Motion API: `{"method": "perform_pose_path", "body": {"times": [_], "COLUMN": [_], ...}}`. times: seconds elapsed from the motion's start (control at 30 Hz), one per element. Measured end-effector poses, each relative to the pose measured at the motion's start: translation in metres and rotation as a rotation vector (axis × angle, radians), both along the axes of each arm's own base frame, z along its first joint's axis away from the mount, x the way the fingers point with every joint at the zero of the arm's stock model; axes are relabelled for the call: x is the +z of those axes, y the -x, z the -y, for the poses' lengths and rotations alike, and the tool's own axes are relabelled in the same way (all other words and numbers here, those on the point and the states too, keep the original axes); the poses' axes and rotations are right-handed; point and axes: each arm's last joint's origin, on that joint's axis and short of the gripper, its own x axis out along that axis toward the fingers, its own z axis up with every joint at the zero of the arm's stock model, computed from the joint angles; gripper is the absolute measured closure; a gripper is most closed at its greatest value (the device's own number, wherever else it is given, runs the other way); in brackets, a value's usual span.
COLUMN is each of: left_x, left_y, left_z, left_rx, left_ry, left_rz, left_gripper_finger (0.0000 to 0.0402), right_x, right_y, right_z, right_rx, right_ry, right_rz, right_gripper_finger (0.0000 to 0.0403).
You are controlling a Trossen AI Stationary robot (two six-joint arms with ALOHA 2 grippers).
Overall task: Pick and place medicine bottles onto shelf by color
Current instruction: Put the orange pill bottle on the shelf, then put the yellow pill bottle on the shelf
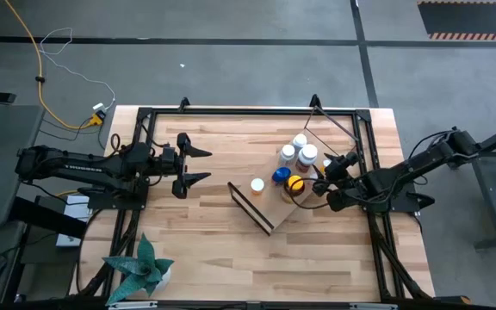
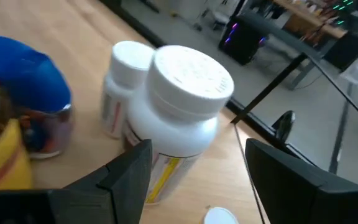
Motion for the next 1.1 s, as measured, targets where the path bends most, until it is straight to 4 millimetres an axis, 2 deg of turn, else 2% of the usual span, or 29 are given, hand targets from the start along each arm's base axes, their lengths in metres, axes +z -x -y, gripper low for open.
{"method": "perform_pose_path", "body": {"times": [0.3, 0.5, 0.6, 0.73, 0.87, 1.1], "left_x": [0.000, 0.000, 0.000, 0.000, 0.000, 0.000], "left_y": [0.000, 0.000, 0.000, 0.000, 0.000, 0.000], "left_z": [0.000, 0.000, 0.000, 0.000, 0.000, 0.000], "left_rx": [0.000, 0.000, 0.000, 0.000, 0.000, 0.000], "left_ry": [0.000, 0.000, 0.000, 0.002, 0.002, 0.001], "left_rz": [0.000, 0.000, 0.000, 0.000, 0.000, 0.000], "left_gripper_finger": [0.0119, 0.0119, 0.0119, 0.0119, 0.0119, 0.0119], "right_x": [0.039, 0.058, 0.064, 0.061, 0.060, 0.073], "right_y": [-0.004, -0.013, -0.023, -0.036, -0.045, -0.056], "right_z": [-0.006, -0.013, -0.017, -0.016, -0.008, 0.015], "right_rx": [0.126, 0.253, 0.329, 0.414, 0.476, 0.537], "right_ry": [-0.189, -0.298, -0.261, -0.167, -0.094, -0.055], "right_rz": [-0.146, -0.131, -0.052, 0.047, 0.124, 0.226], "right_gripper_finger": [0.0153, 0.0153, 0.0153, 0.0153, 0.0153, 0.0153]}}
